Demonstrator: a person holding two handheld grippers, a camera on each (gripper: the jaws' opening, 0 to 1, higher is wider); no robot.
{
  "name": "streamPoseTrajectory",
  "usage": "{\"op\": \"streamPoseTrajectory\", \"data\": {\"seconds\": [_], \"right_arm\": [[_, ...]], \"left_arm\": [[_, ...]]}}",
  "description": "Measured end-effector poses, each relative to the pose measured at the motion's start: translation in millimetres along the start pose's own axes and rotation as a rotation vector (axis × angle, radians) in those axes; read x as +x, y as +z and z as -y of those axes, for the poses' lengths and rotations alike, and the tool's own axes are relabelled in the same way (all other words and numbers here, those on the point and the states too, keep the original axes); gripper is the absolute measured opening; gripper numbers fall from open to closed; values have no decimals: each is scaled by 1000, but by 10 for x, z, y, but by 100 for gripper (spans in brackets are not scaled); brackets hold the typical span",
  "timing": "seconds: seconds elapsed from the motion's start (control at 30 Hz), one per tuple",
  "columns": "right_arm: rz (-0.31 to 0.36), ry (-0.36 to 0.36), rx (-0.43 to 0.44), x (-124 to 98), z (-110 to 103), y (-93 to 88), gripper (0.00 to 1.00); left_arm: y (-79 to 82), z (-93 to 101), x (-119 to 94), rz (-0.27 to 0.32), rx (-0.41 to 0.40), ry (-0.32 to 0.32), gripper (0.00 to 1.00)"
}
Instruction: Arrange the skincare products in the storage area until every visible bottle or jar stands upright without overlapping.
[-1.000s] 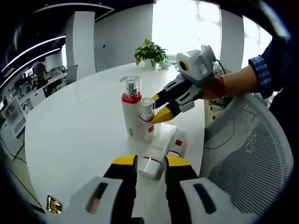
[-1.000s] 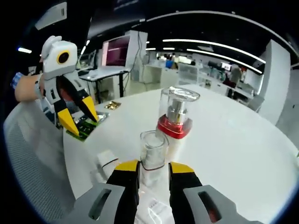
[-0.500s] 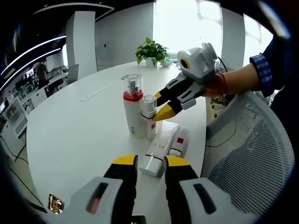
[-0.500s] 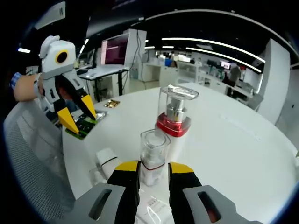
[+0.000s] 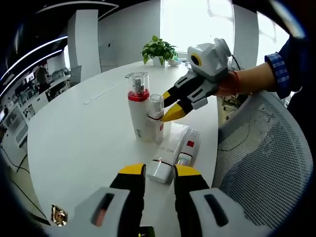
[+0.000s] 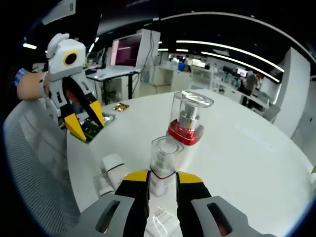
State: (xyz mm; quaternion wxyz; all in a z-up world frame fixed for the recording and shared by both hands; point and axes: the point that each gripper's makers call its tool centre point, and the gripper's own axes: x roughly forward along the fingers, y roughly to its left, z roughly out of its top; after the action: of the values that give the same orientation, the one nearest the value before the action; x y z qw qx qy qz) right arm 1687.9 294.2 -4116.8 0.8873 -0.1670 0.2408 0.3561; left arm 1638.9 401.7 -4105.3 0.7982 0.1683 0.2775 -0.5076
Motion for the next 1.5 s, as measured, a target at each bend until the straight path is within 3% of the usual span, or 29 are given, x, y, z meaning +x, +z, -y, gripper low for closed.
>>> {"op": "streamPoseTrajectory", "data": {"seconds": [0.33,0.6,0.8,1.0,1.3,1.5], "right_arm": [[-15,25,-14,30,-26,-39,12],[-27,40,27,-46,24,-78,15],[-94,62,-19,-56,-26,-197,17],[-129,94,-5,-83,-50,-294,21],[-189,82,-65,-164,44,-324,24],[-234,150,-128,-208,75,-363,25]], "left_arm": [[2,-15,-2,1,-2,3,17],[1,-3,-1,-4,6,3,17],[-35,9,11,-26,25,4,17],[-54,-1,16,-27,8,1,17],[-112,-83,-20,-47,-2,38,17],[-98,-130,-45,-41,-4,59,17]]}}
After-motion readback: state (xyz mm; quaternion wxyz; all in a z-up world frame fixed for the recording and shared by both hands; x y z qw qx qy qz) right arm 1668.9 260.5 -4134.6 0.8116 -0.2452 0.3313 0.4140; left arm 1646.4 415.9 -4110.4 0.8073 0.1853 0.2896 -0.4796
